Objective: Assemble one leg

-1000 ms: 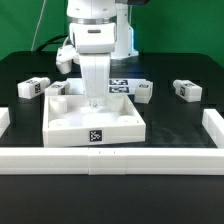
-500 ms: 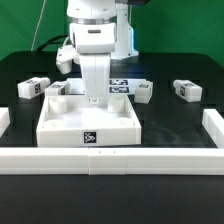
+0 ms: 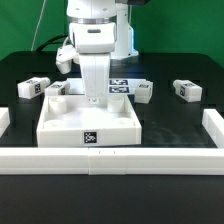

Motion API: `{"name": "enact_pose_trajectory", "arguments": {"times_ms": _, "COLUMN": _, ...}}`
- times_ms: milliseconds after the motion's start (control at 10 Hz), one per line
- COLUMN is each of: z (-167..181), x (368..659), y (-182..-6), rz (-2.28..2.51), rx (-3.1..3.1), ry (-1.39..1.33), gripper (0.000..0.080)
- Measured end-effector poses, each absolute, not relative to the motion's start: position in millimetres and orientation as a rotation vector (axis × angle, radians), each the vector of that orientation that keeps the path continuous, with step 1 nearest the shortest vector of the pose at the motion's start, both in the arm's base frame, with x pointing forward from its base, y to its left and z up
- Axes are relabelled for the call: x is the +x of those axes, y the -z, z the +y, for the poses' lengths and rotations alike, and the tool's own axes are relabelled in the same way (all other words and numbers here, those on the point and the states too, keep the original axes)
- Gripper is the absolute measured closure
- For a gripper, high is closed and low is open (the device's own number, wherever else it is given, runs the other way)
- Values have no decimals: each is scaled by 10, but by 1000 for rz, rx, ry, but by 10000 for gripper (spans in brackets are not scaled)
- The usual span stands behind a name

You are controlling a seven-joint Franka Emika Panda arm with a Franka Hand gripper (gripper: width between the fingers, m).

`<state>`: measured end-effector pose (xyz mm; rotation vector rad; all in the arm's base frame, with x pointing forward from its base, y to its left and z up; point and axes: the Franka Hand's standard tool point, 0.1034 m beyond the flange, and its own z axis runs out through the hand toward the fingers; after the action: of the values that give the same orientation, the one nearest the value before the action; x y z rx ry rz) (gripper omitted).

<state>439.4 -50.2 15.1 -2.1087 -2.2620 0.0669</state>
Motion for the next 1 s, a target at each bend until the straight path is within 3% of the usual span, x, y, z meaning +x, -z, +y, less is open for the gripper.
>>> {"name": "enact_pose_trajectory", "arguments": {"times_ms": 200, "z": -414, "x": 4392, "y": -148, "rz": -2217, "rx": -2154, "ry": -64, "gripper": 741}}
{"name": "enact_pose_trajectory", "arguments": {"times_ms": 700, "z": 353, "x": 4480, "y": -148, "rz": -2070, "rx": -2284, "ry": -21, "gripper": 741}}
{"name": "enact_pose_trajectory", "arguments": {"times_ms": 1000, "z": 379, "x": 4523, "y": -152, "rz": -2074, "rx": -2281, "ry": -15, "gripper": 741}}
